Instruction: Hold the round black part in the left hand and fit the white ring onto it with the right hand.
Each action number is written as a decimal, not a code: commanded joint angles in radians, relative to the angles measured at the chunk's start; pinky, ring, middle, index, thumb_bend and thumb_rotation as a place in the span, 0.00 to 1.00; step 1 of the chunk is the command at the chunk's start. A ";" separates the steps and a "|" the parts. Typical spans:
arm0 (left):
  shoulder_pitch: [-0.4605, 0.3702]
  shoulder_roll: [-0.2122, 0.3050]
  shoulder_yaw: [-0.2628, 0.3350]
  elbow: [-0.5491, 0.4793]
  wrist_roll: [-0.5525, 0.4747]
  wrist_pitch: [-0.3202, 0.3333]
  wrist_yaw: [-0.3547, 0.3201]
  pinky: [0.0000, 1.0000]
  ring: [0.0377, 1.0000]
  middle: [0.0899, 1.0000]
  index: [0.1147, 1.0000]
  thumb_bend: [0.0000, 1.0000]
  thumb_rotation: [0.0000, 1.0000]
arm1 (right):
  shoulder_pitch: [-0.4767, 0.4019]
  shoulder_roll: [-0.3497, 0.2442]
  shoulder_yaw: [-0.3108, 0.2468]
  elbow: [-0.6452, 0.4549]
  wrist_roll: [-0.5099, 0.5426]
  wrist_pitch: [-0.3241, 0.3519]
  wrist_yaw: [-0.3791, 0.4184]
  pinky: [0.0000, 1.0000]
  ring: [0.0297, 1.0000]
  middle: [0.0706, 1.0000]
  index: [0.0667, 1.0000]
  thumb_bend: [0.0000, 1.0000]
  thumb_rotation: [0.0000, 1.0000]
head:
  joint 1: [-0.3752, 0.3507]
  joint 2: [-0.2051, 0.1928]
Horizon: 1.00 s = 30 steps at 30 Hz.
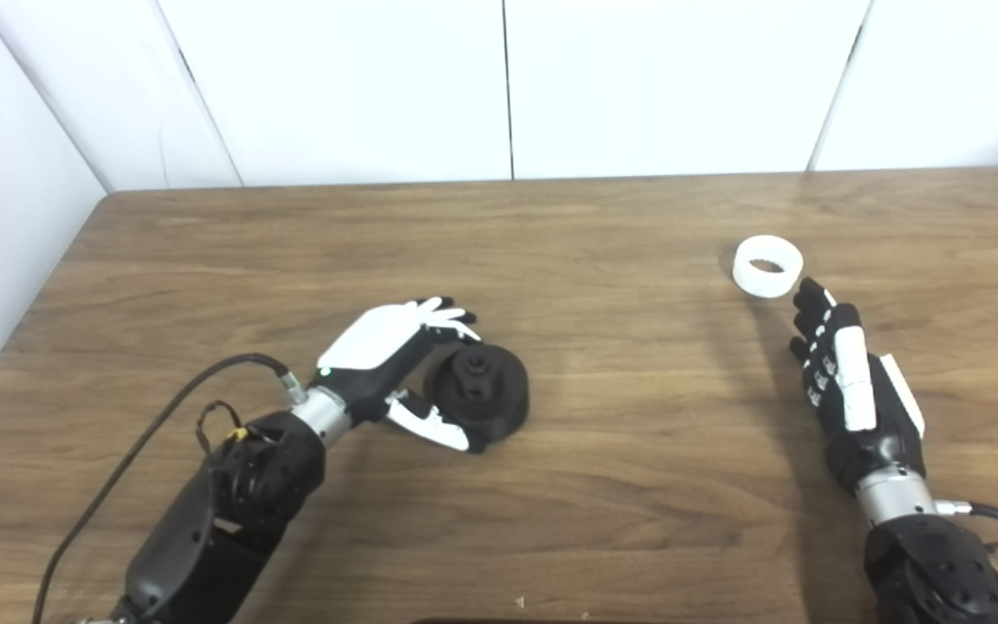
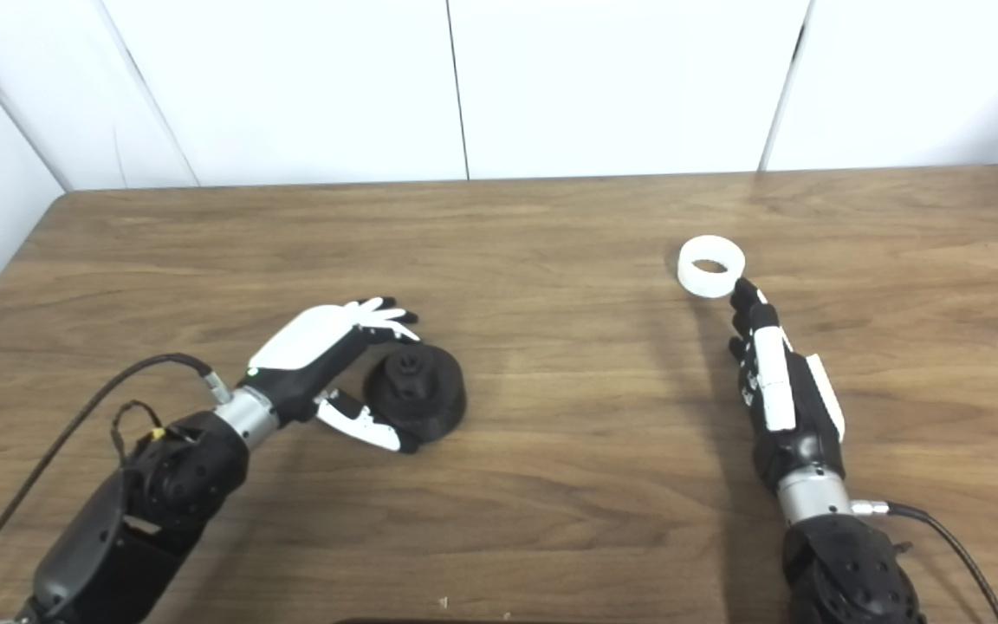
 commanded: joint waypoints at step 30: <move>0.090 -0.104 -0.067 -0.112 0.083 -0.041 -0.013 1.00 1.00 0.92 0.63 0.90 0.43 | -0.039 -0.019 -0.027 -0.075 0.002 0.016 -0.005 1.00 0.99 0.97 0.96 0.64 1.00 | -0.026 0.016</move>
